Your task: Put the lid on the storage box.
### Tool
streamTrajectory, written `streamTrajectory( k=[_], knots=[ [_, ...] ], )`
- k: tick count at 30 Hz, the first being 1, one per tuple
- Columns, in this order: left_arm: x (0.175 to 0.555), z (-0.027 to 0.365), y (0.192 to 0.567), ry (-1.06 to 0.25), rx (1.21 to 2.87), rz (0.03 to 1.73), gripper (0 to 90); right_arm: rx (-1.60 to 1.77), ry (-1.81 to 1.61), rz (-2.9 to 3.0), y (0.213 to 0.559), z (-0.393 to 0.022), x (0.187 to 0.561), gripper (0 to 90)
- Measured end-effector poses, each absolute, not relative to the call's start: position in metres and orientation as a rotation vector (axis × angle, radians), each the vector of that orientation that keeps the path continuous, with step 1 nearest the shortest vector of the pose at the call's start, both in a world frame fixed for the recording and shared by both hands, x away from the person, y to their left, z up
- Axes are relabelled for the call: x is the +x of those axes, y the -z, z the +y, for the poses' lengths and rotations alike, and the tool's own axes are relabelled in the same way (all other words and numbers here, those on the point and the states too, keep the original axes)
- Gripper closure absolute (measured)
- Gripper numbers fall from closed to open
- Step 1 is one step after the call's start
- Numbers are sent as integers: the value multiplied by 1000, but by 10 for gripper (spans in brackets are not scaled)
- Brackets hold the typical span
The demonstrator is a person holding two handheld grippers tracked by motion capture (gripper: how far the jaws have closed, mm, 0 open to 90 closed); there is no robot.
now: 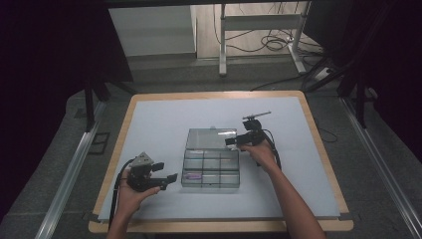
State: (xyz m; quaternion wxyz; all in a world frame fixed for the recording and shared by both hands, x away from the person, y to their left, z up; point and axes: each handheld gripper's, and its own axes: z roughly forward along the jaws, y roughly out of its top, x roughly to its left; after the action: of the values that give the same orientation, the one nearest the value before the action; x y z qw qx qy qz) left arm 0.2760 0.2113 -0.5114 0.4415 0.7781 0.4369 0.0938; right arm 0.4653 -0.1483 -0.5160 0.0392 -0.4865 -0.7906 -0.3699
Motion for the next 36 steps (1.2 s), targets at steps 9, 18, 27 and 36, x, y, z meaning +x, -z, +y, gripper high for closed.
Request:
streamTrajectory(
  k=[9, 18, 27, 36],
  knots=[
    [276, 211, 511, -233, 1929, 1085, 253, -1478, 1136, -2360, 519, -148, 467, 309],
    [276, 211, 512, -231, 1933, 1083, 253, -1480, 1135, -2323, 519, -149, 468, 340],
    [276, 211, 512, -231, 1934, 1083, 253, -1468, 1156, -2309, 519, -150, 468, 377],
    [276, 211, 512, -232, 1932, 1086, 253, -1449, 1185, -2317, 516, -151, 467, 411]
  ],
)
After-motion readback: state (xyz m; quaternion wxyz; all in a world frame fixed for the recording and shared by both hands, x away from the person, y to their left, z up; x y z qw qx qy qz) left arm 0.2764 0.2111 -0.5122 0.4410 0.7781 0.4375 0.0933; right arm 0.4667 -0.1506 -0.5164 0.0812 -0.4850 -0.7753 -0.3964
